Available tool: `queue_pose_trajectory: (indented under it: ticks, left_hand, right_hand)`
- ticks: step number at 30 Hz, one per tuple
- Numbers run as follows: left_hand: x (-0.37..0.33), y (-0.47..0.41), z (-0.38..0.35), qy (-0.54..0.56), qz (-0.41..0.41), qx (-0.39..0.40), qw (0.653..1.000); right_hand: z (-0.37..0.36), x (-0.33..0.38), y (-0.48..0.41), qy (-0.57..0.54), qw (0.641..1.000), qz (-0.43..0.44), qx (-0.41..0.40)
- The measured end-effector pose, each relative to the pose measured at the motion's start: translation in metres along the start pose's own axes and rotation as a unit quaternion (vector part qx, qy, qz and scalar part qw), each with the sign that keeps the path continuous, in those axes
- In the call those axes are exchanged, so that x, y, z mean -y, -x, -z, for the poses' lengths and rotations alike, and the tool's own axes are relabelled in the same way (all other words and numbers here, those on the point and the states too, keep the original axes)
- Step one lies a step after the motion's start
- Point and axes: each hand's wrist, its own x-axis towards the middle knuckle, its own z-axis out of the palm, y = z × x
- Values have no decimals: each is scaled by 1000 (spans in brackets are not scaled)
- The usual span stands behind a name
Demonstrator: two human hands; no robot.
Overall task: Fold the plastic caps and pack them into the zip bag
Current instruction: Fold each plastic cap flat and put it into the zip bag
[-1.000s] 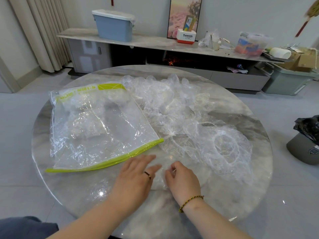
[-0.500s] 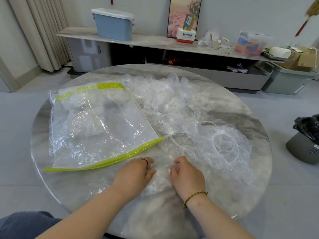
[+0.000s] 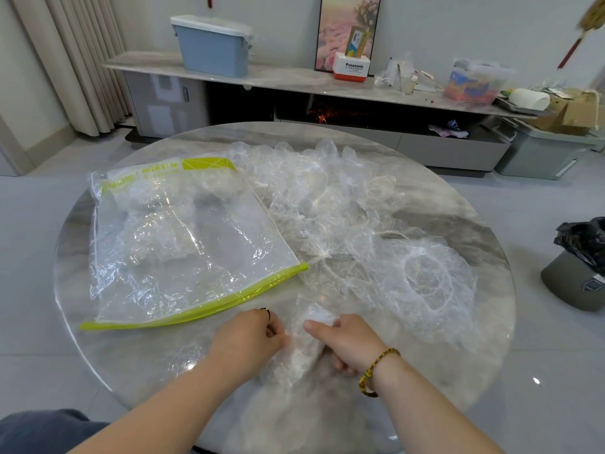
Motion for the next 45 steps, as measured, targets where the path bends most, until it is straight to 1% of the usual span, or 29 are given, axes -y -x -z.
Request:
queue_pose_trajectory:
  ticks: [3, 5, 6, 7, 8, 9, 10, 12, 13, 15, 18, 20, 23, 25, 26, 28, 31, 33, 35, 37, 39, 40, 42, 43, 45]
  left_hand:
    - [-1, 4, 1, 33, -1, 3, 999]
    - [0, 5, 8, 58, -11, -22, 998]
    - [-1, 8, 15, 47, -15, -41, 998]
    - [0, 10, 24, 8, -23, -72, 997]
    - [3, 12, 33, -56, -48, -115, 991]
    - [9, 12, 42, -121, -85, -172, 974]
    - [16, 13, 50, -148, -109, -208, 961]
    - [34, 15, 59, -216, -112, -257, 935]
    - [43, 15, 62, -244, -90, -263, 929]
    - [57, 16, 65, -273, -54, -250, 927]
    - [74, 17, 66, -320, -23, -244, 915]
    - [79, 16, 69, -307, -12, -215, 927]
    - [83, 18, 78, -290, -5, -207, 934]
    - [78, 21, 81, -264, 40, -188, 945]
    - [79, 20, 80, -290, 46, -183, 938]
    - [77, 21, 77, -306, 63, -150, 938]
    - [81, 13, 72, -308, 66, -149, 937]
    - [84, 9, 70, -358, 46, -122, 925]
    - [80, 7, 71, -416, 35, -78, 905]
    - [74, 8, 75, -449, 40, -36, 892]
    - [70, 8, 82, -474, 26, -18, 880]
    - [74, 8, 84, -475, 8, -28, 879]
    - [81, 6, 88, -455, -60, -95, 883]
    - [85, 5, 89, -438, -75, -137, 885]
    - [91, 6, 95, -321, -103, -231, 913]
  right_hand:
    - [-14, -4, -11, -82, 995, 29, -47]
    - [-16, -1, -19, -146, 987, 34, -57]
    - [-16, 2, -24, -175, 982, 36, -59]
    - [-16, 5, -27, -199, 977, 36, -61]
    - [-16, 9, -30, -224, 972, 37, -64]
    - [-16, 12, -33, -255, 964, 40, -68]
    - [-16, 16, -34, -285, 955, 43, -69]
    - [-19, 22, -35, -311, 946, 51, -76]
    - [-21, 22, -36, -302, 948, 55, -82]
    - [-26, 22, -38, -265, 959, 52, -88]
    - [-34, 25, -39, -230, 968, 48, -89]
    - [-35, 27, -40, -215, 971, 59, -86]
    - [-36, 33, -40, -205, 972, 79, -78]
    - [-38, 35, -40, -214, 971, 78, -70]
    - [-40, 35, -41, -215, 972, 75, -62]
    - [-42, 35, -41, -205, 975, 72, -48]
    - [-46, 34, -40, -197, 976, 80, -37]
    - [-46, 34, -40, -198, 976, 86, -36]
    - [-46, 34, -40, -197, 975, 91, -42]
    - [-46, 35, -38, -188, 976, 103, -46]
    - [-46, 35, -36, -172, 977, 116, -56]
    - [-46, 35, -34, -169, 976, 124, -62]
    - [-45, 35, -33, -161, 974, 140, -77]
    - [-45, 34, -32, -151, 974, 147, -84]
    - [-46, 34, -31, -126, 974, 162, -94]
